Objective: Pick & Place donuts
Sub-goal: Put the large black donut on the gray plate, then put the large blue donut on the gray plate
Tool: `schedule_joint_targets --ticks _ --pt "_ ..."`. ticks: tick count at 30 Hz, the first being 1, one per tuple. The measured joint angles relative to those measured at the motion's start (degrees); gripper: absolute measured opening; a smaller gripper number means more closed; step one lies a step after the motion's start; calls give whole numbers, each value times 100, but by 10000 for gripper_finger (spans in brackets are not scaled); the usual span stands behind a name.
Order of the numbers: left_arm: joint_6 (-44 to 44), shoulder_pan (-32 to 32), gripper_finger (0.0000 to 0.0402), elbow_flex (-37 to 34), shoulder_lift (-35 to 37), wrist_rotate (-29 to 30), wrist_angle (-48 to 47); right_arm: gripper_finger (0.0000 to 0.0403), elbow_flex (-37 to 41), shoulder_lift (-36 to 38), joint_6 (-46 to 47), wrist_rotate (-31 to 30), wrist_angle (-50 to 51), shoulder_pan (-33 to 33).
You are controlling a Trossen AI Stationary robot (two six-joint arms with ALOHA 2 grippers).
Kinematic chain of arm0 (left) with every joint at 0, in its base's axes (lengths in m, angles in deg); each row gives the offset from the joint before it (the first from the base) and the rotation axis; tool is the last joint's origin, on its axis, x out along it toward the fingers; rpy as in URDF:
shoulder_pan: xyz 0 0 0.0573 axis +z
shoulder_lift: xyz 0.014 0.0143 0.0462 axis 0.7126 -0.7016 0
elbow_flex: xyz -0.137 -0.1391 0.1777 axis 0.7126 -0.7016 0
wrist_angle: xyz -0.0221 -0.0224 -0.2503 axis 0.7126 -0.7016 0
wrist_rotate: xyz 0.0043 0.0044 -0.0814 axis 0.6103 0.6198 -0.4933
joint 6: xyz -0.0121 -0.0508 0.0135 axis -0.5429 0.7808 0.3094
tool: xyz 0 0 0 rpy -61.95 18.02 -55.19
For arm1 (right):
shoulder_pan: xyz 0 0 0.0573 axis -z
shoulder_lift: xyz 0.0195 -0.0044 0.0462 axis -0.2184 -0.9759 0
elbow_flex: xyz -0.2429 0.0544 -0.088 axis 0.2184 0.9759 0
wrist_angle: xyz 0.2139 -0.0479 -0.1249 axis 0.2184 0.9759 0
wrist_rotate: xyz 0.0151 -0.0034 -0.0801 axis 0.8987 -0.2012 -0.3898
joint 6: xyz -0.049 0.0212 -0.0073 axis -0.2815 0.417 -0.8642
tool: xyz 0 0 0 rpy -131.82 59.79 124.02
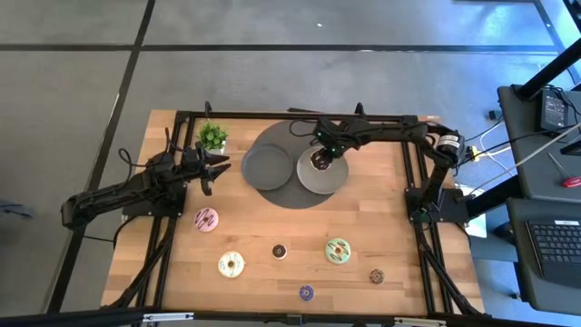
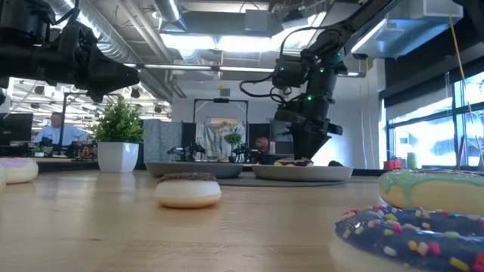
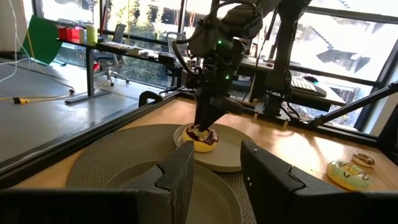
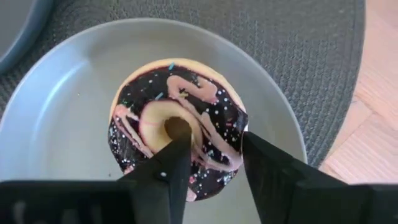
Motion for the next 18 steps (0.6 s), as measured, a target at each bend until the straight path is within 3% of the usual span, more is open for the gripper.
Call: schedule_joint_targets --ticks 6,10,15,18 --pt "1 -1 128 0 0 0 2 156 -4 20 112 -241 10 0" --pt "2 0 127 0 0 0 0 157 -173 229 -85 154 277 -162" --pt "0 0 128 0 0 -2 0 157 -225 946 -471 967 668 -1030" --pt "-2 0 127 0 0 -2 -1 157 -211 1392 -683 798 1068 -1757"
